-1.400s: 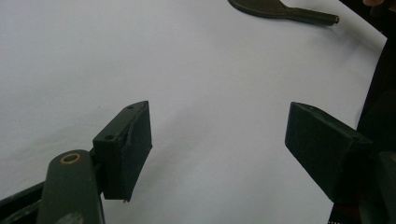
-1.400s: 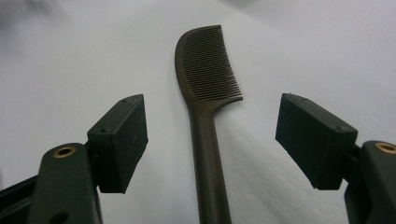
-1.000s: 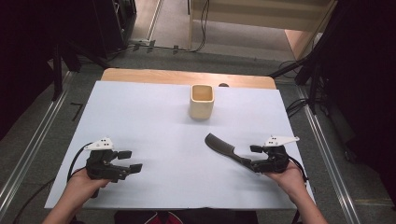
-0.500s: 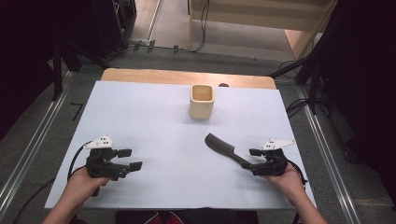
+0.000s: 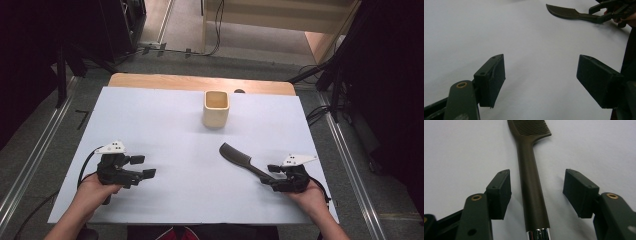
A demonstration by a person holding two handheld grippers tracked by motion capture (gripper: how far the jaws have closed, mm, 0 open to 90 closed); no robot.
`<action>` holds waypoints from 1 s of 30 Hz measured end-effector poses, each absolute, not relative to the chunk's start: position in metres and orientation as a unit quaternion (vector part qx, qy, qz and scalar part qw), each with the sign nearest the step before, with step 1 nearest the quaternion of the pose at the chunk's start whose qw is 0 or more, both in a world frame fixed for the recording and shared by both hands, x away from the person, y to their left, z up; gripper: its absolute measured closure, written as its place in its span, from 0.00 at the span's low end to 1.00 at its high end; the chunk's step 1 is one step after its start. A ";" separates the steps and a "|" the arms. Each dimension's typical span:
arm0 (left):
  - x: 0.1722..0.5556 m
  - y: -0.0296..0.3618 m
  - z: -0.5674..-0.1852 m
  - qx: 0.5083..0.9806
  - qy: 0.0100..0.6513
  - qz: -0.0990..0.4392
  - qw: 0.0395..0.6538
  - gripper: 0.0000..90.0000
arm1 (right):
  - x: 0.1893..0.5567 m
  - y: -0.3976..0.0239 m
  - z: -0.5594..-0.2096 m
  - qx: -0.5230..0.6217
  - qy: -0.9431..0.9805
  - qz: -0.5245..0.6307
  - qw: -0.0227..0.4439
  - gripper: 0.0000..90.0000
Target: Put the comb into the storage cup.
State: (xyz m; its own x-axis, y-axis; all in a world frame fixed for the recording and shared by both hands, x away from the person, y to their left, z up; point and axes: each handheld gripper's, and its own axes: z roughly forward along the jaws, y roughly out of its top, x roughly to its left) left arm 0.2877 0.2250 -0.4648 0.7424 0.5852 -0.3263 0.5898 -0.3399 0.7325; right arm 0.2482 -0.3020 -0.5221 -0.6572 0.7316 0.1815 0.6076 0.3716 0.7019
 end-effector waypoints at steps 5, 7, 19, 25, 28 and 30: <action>0.290 0.221 -0.466 0.823 0.355 -0.006 0.445 0.27 | 0.242 -0.298 -0.524 0.397 0.827 0.383 0.108 0.53; 0.290 0.221 -0.466 0.822 0.354 -0.007 0.446 0.27 | 0.241 -0.296 -0.525 0.393 0.828 0.383 0.113 0.55; 0.290 0.220 -0.467 0.823 0.354 -0.010 0.444 0.27 | 0.242 -0.296 -0.526 0.387 0.829 0.391 0.098 0.77; 0.290 0.220 -0.467 0.823 0.353 -0.010 0.444 0.27 | 0.243 -0.297 -0.525 0.387 0.829 0.392 0.092 0.78; 0.291 0.219 -0.468 0.825 0.352 -0.011 0.441 0.27 | 0.242 -0.295 -0.521 0.386 0.832 0.389 0.091 0.78; 0.290 0.218 -0.467 0.826 0.352 -0.011 0.440 0.27 | 0.242 -0.294 -0.521 0.380 0.834 0.391 0.085 0.78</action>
State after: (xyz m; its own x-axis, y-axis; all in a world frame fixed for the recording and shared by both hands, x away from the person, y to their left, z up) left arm 0.2904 0.2182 -0.4675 0.7525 0.5710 -0.3282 0.5909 -0.3654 0.7192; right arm 0.2422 -0.2936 -0.5209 -0.6969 0.7000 0.1558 0.5670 0.4049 0.7173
